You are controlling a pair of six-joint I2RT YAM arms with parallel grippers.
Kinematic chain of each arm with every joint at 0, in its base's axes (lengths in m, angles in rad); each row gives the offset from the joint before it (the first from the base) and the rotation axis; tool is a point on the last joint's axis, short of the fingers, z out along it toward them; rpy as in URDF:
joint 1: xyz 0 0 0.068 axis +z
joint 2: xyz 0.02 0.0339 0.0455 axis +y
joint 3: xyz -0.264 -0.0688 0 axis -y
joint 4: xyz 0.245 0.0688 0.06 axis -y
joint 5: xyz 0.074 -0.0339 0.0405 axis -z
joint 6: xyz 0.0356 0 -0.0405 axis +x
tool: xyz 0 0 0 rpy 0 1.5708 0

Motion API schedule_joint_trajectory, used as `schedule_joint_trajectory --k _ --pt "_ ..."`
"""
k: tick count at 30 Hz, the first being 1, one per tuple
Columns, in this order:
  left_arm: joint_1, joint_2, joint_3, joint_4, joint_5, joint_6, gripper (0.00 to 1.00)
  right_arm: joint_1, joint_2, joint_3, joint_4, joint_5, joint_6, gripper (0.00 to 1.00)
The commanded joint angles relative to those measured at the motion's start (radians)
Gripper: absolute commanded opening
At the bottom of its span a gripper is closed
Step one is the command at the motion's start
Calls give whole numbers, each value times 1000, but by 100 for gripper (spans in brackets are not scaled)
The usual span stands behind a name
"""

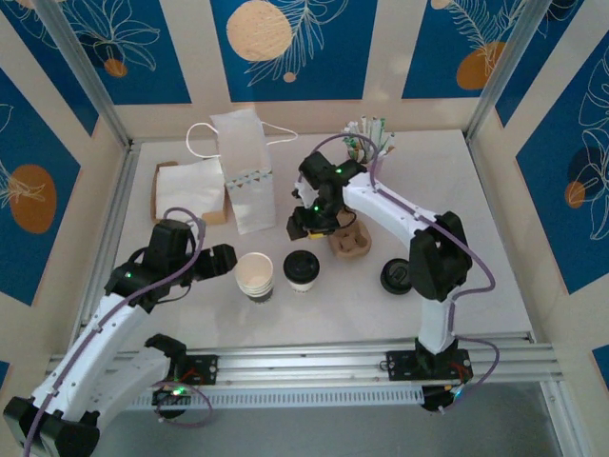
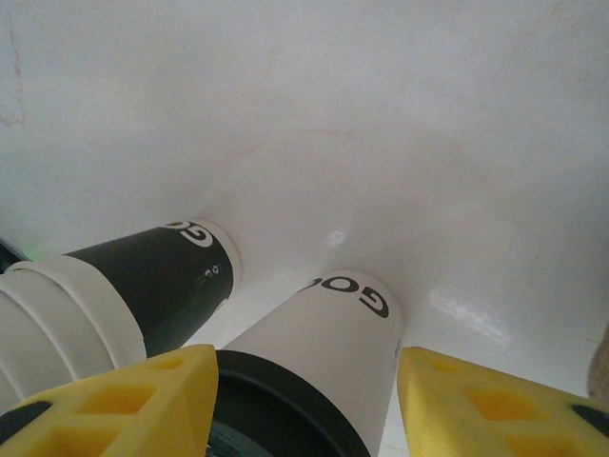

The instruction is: Pack the takeout coffee

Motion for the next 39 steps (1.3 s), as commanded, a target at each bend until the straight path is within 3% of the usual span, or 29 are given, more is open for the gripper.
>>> schedule_joint_trajectory --k 1,18,39 --pt "11 -11 21 -3 0 20 76 20 29 38 -65 -43 -14 53" --pt "10 -6 8 19 14 16 77 73 -4 -91 -51 -144 -24 53" --pt "10 0 -14 53 42 3 76 131 -161 -289 -46 -142 23 53"
